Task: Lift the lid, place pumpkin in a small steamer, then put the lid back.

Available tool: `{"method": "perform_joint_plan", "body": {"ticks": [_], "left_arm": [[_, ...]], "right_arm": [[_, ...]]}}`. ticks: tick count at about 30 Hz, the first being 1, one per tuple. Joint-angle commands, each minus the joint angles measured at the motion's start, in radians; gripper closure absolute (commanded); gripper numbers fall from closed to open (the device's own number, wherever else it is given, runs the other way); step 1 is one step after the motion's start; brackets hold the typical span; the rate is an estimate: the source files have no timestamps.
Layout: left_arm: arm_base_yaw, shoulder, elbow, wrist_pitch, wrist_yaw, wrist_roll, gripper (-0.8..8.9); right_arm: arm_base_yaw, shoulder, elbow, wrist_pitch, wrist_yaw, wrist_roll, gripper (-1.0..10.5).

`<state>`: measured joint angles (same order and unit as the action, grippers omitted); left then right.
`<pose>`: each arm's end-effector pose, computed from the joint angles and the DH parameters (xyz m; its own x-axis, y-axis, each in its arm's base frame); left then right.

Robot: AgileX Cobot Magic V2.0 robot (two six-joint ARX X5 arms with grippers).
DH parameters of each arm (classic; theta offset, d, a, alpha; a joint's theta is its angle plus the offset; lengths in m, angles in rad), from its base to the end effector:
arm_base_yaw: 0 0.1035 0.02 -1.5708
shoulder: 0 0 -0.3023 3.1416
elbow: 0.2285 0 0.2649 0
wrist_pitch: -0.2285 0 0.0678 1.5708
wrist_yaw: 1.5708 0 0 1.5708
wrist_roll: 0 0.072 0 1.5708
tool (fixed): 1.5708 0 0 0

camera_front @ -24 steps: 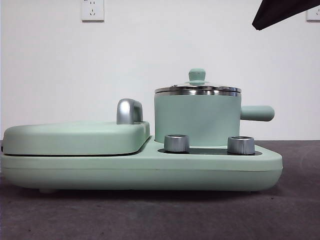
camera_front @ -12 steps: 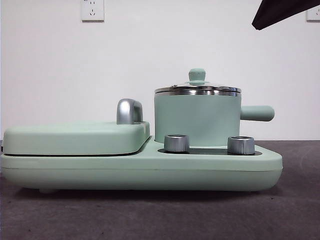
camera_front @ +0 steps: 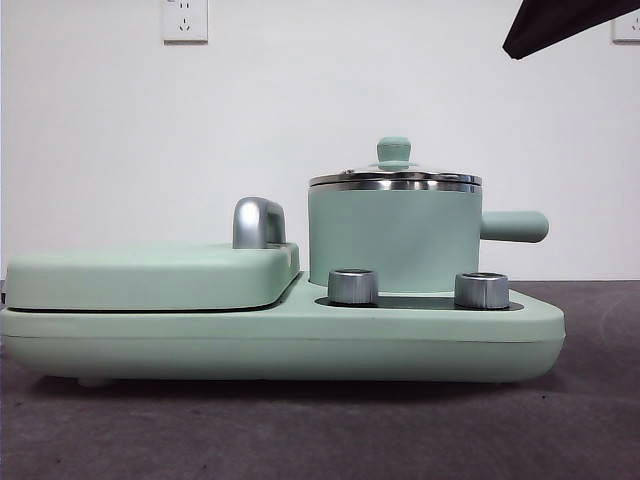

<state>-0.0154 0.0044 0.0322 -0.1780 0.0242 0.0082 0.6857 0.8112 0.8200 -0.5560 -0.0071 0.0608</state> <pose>0.1121 -0.0035 0.1511 0.9880 -0.0394 -0.1496 0.0405 0.9992 0.0045 0.1457 0.1199 0.3122 0.6565 0.5462 -0.5203 -0.6122 0.7887 0.0556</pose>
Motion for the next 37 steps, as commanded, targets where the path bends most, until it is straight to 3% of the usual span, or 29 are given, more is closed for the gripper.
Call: {"method": "perform_joint_plan", "body": {"ticks": [1,11,16,22,27,31,37], "left_arm": [[0.000,-0.001,-0.019,0.016,-0.002,0.006,8.07],[0.000,-0.002,-0.019,0.016,-0.002,0.006,8.07],[0.000,-0.002,-0.019,0.016,-0.002,0.006,8.07],[0.000,-0.002,-0.019,0.017,-0.002,0.006,8.07],[0.000,-0.002,-0.019,0.017,-0.002,0.006,8.07],[0.000,-0.002,-0.019,0.017,-0.002,0.006,8.07],[0.000,-0.001,-0.019,0.017,-0.002,0.006,8.07]], "right_arm": [[0.008,0.004,0.005,0.011,0.000,0.014,9.3],[0.008,0.004,0.005,0.011,0.004,0.010,9.3],[-0.073,-0.064,-0.074,0.090,0.081,-0.170,9.3],[-0.370,-0.422,-0.479,0.381,0.061,-0.121,9.3],[-0.536,-0.701,-0.666,0.409,0.072,-0.106,9.3],[-0.580,-0.811,-0.740,0.409,0.059,-0.094,9.3],[-0.586,-0.808,-0.808,0.467,0.059,-0.084,9.3]]}}
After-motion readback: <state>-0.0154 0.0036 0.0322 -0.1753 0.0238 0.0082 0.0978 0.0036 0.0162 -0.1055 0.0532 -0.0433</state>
